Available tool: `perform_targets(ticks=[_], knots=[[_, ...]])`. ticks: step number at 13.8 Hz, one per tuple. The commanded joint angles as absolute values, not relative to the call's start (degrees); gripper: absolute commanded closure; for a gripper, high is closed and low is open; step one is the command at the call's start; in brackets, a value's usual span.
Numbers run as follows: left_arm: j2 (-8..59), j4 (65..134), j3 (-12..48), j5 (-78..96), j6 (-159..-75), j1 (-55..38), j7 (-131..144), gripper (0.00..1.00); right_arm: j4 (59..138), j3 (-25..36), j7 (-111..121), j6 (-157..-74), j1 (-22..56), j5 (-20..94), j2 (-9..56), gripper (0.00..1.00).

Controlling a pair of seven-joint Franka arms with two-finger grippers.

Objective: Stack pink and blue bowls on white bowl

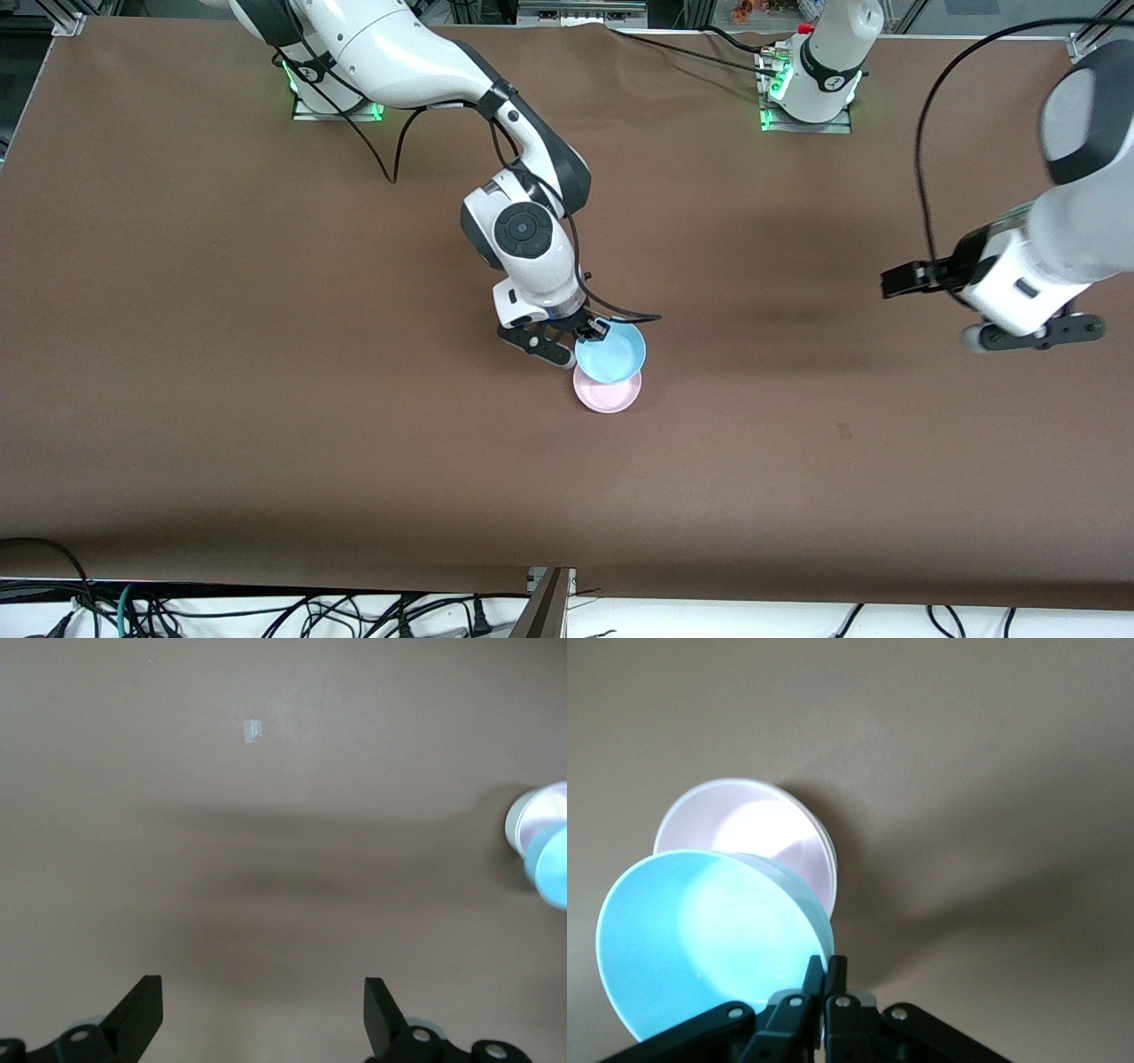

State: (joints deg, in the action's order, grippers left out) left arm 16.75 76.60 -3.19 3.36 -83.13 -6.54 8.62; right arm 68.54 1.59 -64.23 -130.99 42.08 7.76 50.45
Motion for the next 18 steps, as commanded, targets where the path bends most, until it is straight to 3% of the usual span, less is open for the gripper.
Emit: perform_targets(ticks=[1, 7, 18], knots=[[13.89, 78.31, -1.85, 2.2, -80.17, -3.88, 2.82, 0.0, 65.57, 1.58, -64.25, -132.18, 41.75, 7.03, 52.03, 1.0], [14.67, 78.22, 1.58, -0.18, -80.07, 0.26, -4.65, 0.0, 61.88, 1.58, -63.99, -135.26, 41.22, 7.03, 56.25, 1.0], [16.52, 77.43, 1.58, 0.26, -80.24, -0.26, -4.48, 0.0, 61.96, 1.5, -63.63, -134.91, 40.43, 6.94, 57.13, 1.0]])
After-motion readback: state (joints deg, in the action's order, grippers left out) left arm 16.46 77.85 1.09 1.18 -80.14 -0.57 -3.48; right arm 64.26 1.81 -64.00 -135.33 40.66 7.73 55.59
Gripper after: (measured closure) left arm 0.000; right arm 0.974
